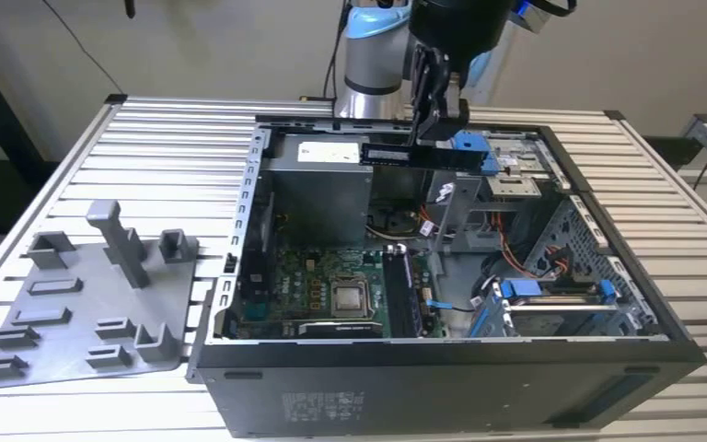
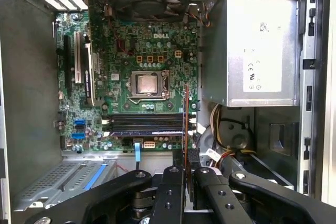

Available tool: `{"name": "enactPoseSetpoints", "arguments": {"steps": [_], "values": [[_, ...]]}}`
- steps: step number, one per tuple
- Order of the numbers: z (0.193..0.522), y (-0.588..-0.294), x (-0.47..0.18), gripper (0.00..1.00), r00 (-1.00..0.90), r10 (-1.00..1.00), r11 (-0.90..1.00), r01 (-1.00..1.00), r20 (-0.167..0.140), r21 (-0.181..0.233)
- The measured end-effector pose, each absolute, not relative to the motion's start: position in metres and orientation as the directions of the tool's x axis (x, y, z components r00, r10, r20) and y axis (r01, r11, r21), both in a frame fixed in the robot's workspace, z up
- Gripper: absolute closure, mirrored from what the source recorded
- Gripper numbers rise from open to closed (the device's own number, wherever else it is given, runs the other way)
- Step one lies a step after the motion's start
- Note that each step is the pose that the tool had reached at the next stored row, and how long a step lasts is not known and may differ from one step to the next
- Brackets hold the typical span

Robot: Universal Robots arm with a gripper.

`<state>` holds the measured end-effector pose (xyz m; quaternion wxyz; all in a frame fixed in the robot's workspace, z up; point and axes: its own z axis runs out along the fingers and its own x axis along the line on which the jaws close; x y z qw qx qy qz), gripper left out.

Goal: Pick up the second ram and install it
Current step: 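Insert the second ram into the second slot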

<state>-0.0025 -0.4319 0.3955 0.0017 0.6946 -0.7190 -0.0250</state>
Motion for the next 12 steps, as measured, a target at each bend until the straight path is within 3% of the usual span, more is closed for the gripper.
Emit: {"name": "enactPoseSetpoints", "arguments": {"steps": [12], "values": [[0.3954, -0.4317, -0.0025, 0.86, -0.078, -0.996, 0.077, -0.996, -0.032, 0.038]]}}
